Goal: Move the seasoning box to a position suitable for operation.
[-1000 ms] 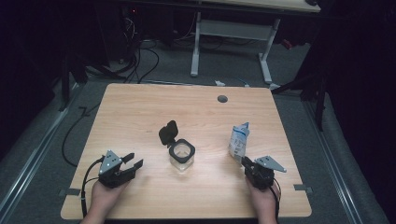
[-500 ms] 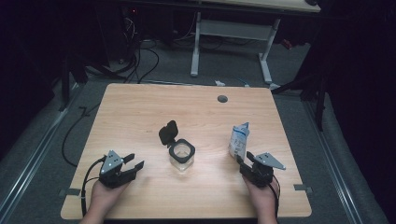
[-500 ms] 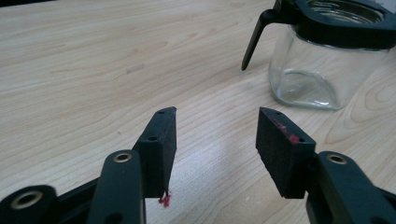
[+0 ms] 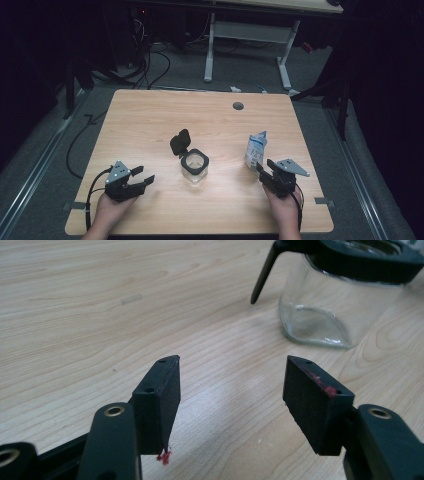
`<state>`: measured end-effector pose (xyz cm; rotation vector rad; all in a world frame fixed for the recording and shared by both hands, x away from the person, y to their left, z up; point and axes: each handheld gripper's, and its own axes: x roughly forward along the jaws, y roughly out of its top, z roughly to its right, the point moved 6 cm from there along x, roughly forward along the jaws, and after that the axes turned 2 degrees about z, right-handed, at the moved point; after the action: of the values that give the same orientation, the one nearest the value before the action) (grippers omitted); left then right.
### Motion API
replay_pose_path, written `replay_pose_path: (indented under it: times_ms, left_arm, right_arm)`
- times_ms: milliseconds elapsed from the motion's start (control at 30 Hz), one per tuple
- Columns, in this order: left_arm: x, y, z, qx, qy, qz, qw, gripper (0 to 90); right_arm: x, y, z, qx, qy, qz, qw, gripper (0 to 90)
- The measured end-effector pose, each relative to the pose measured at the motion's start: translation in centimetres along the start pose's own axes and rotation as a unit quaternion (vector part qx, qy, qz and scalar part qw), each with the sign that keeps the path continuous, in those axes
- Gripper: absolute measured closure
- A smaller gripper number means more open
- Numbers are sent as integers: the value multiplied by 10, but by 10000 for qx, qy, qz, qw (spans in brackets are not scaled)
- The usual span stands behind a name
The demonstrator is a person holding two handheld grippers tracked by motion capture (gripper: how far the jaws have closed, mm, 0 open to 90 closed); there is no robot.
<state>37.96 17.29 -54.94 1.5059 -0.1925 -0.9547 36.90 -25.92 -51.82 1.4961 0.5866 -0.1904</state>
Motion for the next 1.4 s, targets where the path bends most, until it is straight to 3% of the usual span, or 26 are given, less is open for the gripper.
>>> replay_pose_path:
  times_ms: [167,300,600,933,1167,1400]
  left_arm:
    - [-1,-4,-5,-92,149,25,9998,407]
    - [1,-2,-6,-160,211,139,9996,407]
    - [2,-3,-4,-139,253,152,9995,407]
    - [0,-3,-4,-159,226,212,9994,406]
    - [-1,-2,-4,-155,191,246,9994,406]
    - [-1,-2,-2,-165,155,231,9995,405]
  right_arm:
    - [4,0,-7,-206,54,24,9998,506]
    - [6,3,-4,-197,124,54,9997,529]
    - [10,8,0,-395,113,154,9990,638]
    - [16,8,0,-442,128,105,9989,629]
    - [15,6,-1,-513,132,148,9985,769]
    - [14,5,-3,-610,89,121,9980,852]
